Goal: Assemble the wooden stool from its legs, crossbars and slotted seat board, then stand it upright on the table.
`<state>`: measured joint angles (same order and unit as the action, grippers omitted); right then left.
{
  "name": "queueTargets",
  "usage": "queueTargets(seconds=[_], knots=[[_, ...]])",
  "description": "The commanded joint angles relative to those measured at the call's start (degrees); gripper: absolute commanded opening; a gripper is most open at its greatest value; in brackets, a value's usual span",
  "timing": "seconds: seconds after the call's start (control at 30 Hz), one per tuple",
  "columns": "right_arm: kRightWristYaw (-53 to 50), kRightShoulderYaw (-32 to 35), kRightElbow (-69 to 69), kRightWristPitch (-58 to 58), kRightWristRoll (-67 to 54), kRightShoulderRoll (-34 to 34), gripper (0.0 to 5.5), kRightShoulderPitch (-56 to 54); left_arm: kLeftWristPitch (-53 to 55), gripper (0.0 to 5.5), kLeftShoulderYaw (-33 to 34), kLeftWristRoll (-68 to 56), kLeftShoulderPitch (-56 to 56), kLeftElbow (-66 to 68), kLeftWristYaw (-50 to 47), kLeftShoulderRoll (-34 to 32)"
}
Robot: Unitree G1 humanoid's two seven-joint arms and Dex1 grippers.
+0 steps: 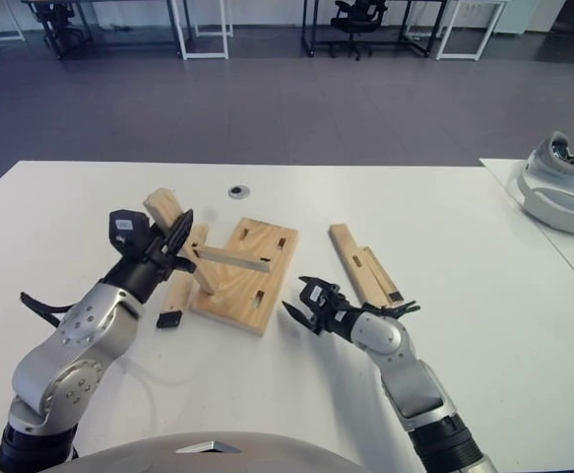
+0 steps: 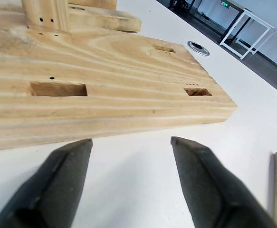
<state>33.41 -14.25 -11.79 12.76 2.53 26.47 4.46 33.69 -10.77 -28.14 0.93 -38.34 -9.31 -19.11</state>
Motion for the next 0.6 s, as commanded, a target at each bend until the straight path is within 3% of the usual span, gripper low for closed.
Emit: queueTargets(seconds=[0.03, 0.1, 0.13, 0.27, 0.6], knots=[[-0.46, 0.27, 1.6, -0.35, 0.61, -0.1, 3.09, -1.48, 6.95, 1.03, -4.41, 5.81, -0.25, 6.35, 1.82, -2.14], [-0.97, 0.41, 2.16, -0.59, 0.68, -0.53, 3.09, -1.9, 6.43, 1.03, -1.65, 4.23, 1.76, 5.9, 1.06, 0.28], [-1.33, 0.53, 2.51, -0.77, 0.67, -0.8, 3.09, -2.19, 5.64, 1.43, 0.81, 1.91, 3.42, 4.94, 0.57, 2.52], [-2.53, 0.92, 4.35, -1.4, 0.53, -1.73, 3.09, -3.42, 6.11, 2.02, 8.39, -6.35, 7.39, 1.55, 0.44, 9.05], [-6.11, 3.39, 11.15, -1.9, 2.68, -1.66, 3.09, -8.38, 15.33, 3.53, 17.56, -32.05, 6.01, -1.39, -2.14, 13.49]])
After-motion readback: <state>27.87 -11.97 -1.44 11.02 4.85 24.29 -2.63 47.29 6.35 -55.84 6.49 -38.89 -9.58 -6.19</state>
